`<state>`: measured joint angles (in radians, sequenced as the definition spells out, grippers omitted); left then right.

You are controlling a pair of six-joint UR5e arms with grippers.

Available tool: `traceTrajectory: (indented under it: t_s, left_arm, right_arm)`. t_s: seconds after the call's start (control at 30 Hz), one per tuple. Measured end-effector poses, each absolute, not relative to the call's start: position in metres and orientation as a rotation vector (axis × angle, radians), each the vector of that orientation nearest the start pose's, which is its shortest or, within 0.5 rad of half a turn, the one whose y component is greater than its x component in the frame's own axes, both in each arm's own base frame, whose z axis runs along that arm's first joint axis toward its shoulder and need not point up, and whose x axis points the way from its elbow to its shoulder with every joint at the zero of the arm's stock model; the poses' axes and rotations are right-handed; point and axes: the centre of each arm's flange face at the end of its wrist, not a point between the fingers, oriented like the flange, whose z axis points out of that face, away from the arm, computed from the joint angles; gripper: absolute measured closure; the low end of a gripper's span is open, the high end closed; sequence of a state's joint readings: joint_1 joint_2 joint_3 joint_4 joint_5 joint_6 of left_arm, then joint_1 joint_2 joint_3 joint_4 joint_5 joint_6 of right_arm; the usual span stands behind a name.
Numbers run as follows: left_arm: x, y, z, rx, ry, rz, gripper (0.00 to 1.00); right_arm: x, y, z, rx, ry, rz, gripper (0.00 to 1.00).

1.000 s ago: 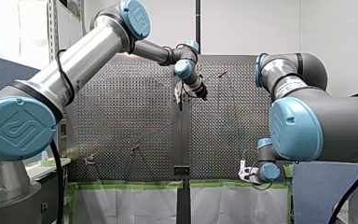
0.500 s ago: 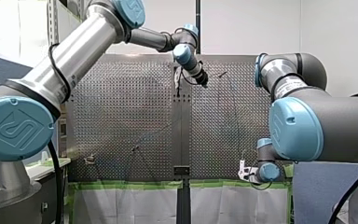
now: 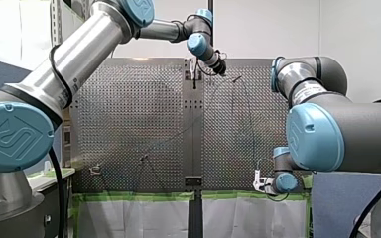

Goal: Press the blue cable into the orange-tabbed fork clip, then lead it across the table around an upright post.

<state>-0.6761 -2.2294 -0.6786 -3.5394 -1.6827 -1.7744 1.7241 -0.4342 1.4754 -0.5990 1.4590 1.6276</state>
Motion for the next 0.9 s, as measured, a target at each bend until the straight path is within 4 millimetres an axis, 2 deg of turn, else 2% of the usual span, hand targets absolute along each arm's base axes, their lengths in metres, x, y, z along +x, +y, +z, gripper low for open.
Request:
traceTrajectory:
  t_s: [0.4, 0.9]
  left_arm:
    - [0.4781, -0.5562, 0.4765, 0.362, 1.725, -0.551, 0.00]
    - [0.4768, -0.5560, 0.4756, 0.356, 1.733, -0.546, 0.00]
  right_arm:
    - [0.2397, -0.6019, -0.1288, 1.712, -1.446, 1.182, 1.00]
    - [0.2416, -0.6014, -0.1284, 1.723, -1.450, 1.176, 1.00]
